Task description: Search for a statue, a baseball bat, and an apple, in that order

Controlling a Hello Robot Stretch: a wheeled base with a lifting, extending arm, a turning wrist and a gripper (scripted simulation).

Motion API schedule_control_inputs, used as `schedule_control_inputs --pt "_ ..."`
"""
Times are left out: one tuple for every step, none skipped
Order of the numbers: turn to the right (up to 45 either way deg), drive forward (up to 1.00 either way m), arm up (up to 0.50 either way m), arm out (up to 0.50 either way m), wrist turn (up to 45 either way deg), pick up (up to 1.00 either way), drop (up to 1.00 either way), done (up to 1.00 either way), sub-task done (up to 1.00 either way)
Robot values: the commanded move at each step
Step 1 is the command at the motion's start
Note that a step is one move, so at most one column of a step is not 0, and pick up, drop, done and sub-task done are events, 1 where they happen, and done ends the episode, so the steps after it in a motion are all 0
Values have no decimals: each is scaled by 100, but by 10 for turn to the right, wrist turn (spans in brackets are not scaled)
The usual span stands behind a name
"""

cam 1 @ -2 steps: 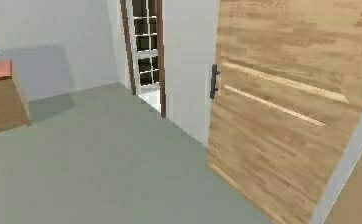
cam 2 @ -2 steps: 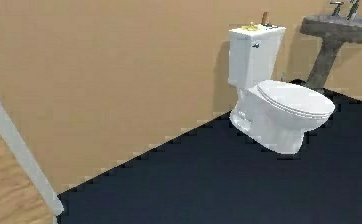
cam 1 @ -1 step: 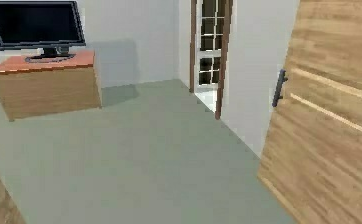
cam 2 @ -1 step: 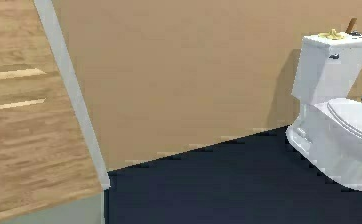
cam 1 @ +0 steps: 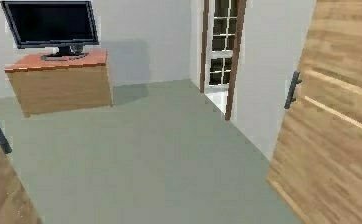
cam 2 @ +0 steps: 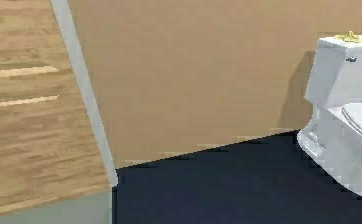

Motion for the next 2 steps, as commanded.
schedule_control_inputs --pt "0 100 0 0 0 0 0 0 0" --pt "0 100 0 0 0 0 0 0 0"
